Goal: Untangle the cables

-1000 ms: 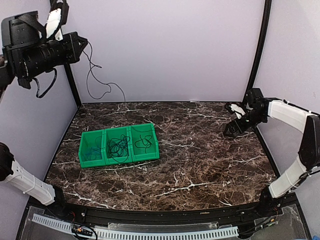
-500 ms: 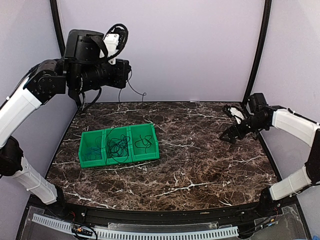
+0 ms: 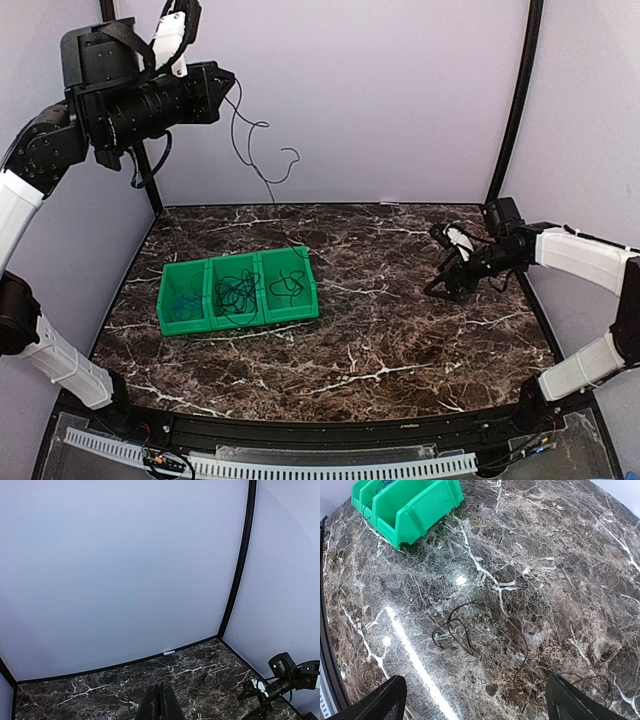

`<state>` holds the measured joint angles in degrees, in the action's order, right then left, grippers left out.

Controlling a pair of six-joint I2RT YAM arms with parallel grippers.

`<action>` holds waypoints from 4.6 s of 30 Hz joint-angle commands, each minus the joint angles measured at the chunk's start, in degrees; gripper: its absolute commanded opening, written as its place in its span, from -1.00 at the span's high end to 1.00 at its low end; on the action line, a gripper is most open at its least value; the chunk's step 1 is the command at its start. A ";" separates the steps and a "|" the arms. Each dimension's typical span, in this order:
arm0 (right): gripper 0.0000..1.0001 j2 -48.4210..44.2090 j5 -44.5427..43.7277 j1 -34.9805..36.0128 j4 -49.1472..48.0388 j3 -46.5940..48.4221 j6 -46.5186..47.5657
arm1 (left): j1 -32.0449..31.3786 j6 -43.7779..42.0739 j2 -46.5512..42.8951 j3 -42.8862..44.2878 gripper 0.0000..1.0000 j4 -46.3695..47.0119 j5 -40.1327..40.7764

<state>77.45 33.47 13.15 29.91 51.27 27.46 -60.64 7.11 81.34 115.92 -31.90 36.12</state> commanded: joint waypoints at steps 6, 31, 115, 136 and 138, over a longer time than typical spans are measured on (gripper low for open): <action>-0.97 2.30 0.21 0.74 -1.02 -0.64 0.97 | 0.28 -2.89 1.78 -5.03 1.00 4.07 3.36; -0.97 3.47 -0.49 1.00 -0.09 -0.96 1.72 | 4.52 -4.22 1.67 -22.16 1.00 19.88 -6.45; -0.97 6.19 -0.34 2.04 1.66 -0.82 2.44 | 19.54 10.78 15.12 -38.67 -0.09 1.08 -20.59; -0.97 6.52 -0.78 2.06 1.78 -0.99 2.68 | 24.16 8.19 25.19 -32.47 0.54 -0.28 -23.95; -0.97 6.56 -0.78 2.05 1.80 -1.00 2.69 | 24.18 8.22 25.46 -32.47 0.60 -0.21 -24.33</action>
<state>83.48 32.73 14.66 31.38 50.63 29.74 -36.86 15.94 106.52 82.06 -30.61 12.71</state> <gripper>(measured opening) 0.986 0.225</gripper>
